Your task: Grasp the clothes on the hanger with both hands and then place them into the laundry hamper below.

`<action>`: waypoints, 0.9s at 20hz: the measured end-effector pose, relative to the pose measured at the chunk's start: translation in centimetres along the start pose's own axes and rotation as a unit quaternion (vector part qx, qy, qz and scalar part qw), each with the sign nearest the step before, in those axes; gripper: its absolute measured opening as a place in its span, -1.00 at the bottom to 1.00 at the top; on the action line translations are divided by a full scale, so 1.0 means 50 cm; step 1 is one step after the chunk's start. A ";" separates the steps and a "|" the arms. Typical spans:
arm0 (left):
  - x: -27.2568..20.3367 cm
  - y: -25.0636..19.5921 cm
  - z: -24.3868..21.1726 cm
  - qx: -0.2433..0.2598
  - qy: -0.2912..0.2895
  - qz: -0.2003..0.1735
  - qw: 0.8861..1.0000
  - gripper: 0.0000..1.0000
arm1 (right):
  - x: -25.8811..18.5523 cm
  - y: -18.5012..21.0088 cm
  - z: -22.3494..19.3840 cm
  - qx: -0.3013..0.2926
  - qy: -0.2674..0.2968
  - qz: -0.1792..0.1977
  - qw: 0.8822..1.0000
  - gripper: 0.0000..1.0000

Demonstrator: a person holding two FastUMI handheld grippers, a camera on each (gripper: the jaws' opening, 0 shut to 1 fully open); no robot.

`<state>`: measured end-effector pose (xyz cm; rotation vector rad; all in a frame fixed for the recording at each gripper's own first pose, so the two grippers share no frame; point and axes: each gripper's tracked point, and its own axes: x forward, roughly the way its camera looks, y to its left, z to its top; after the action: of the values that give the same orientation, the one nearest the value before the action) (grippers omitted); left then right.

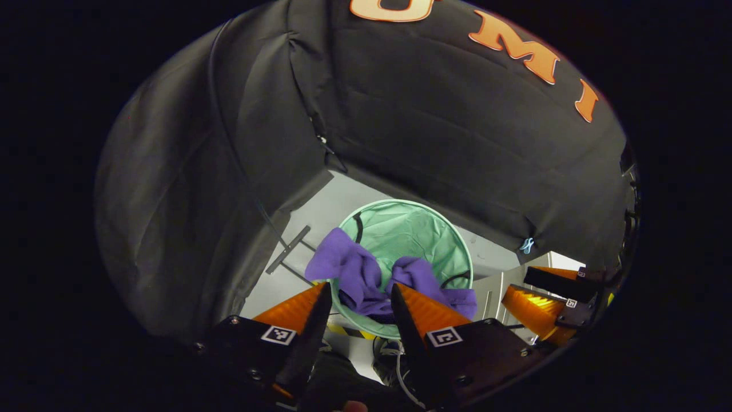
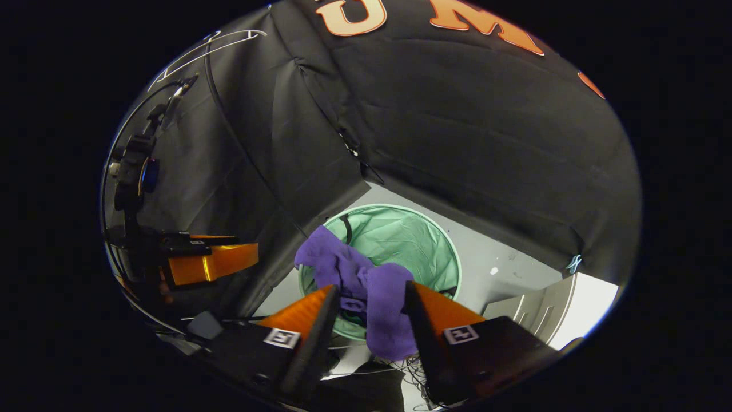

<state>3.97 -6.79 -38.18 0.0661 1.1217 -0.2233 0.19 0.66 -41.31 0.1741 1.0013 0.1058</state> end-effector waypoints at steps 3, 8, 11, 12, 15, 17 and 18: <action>0.003 0.010 -0.008 -0.013 0.003 0.004 1.000 0.69 | 0.004 -0.006 -0.015 0.010 0.010 -0.006 1.000 0.95; 0.000 0.004 -0.004 -0.007 -0.002 -0.001 1.000 0.70 | -0.002 0.002 -0.027 0.007 0.013 -0.007 1.000 0.94; -0.012 -0.005 0.005 -0.008 -0.013 -0.009 1.000 0.70 | -0.019 0.009 -0.023 0.003 0.007 -0.008 1.000 0.94; -0.020 -0.005 0.012 -0.008 -0.020 -0.012 1.000 0.70 | -0.024 0.013 -0.017 0.003 0.003 -0.008 1.000 0.95; -0.044 -0.002 0.036 0.001 -0.057 -0.011 0.998 0.70 | -0.054 0.024 0.017 0.007 -0.028 -0.006 1.000 0.95; -0.071 -0.011 0.062 0.004 -0.092 -0.008 0.996 0.70 | -0.083 0.032 0.047 0.007 -0.048 -0.005 0.999 0.95; -0.092 -0.013 0.074 0.001 -0.107 -0.009 0.994 0.69 | -0.097 0.035 0.060 0.008 -0.057 -0.004 0.998 0.94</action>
<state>5.21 -7.35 -32.39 0.0327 0.9095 -0.2413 0.11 1.28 -35.36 0.1893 0.8883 0.0796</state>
